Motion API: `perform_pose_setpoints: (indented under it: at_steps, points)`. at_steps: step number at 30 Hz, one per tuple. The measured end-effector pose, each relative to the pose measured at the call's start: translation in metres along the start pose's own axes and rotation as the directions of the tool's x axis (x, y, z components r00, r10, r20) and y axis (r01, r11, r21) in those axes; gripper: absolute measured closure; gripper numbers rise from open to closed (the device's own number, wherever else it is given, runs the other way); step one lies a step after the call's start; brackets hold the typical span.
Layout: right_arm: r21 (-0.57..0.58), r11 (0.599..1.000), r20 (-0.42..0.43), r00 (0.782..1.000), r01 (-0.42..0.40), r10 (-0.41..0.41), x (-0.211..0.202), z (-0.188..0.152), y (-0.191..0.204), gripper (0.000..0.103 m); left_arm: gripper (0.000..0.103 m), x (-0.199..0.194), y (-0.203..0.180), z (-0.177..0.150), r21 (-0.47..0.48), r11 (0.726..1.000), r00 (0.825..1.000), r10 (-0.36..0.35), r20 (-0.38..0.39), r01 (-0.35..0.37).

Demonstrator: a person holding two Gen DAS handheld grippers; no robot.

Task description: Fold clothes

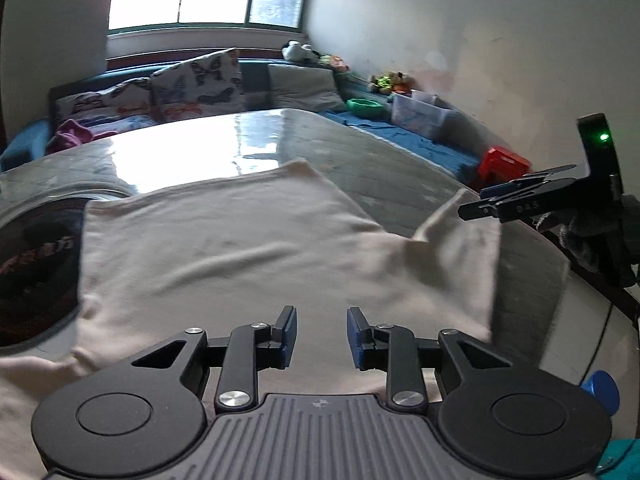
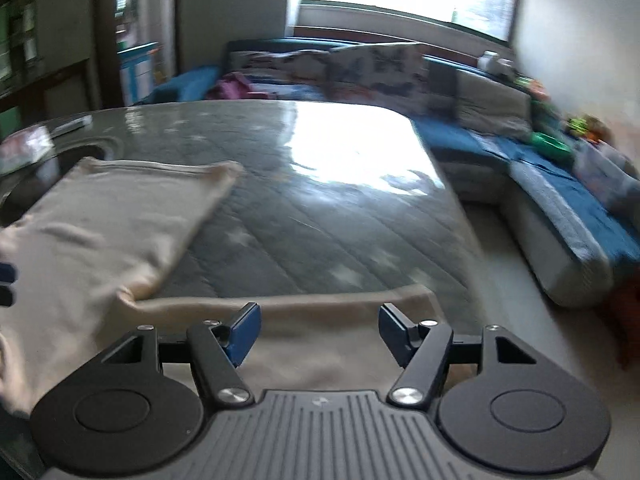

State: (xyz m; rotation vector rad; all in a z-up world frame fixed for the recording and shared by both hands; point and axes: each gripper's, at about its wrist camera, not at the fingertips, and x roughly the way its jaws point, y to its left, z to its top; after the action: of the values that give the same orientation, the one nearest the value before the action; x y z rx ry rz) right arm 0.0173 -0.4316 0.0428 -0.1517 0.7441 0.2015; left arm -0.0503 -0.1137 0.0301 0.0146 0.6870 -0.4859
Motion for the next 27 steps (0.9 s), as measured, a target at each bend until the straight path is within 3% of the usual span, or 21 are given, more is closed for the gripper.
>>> perform_pose_setpoints:
  at_steps: [8, 16, 24, 27]
  points:
    - [0.154, 0.980, -0.007, 0.992, 0.127, -0.127, -0.001, -0.025, -0.044, 0.043, 0.071, -0.001, -0.018, -0.008, 0.025, 1.000, 1.000, -0.004, -0.017, 0.004]
    - [0.233, 0.966, -0.005, 0.994, 0.111, -0.113, 0.009, -0.032, -0.060, 0.056, 0.069, 0.001, -0.026, -0.007, 0.044, 0.999, 1.000, 0.004, -0.020, -0.003]
    - [0.251, 0.963, 0.006, 0.994, 0.103, -0.108, 0.006, -0.034, -0.062, 0.089, 0.066, 0.005, -0.034, -0.004, 0.062, 0.998, 1.000, 0.001, -0.021, 0.000]
    - [0.251, 0.963, 0.024, 0.994, 0.099, -0.108, 0.002, -0.033, -0.062, 0.093, 0.066, 0.008, -0.040, -0.002, 0.075, 0.997, 1.000, -0.009, -0.020, 0.010]
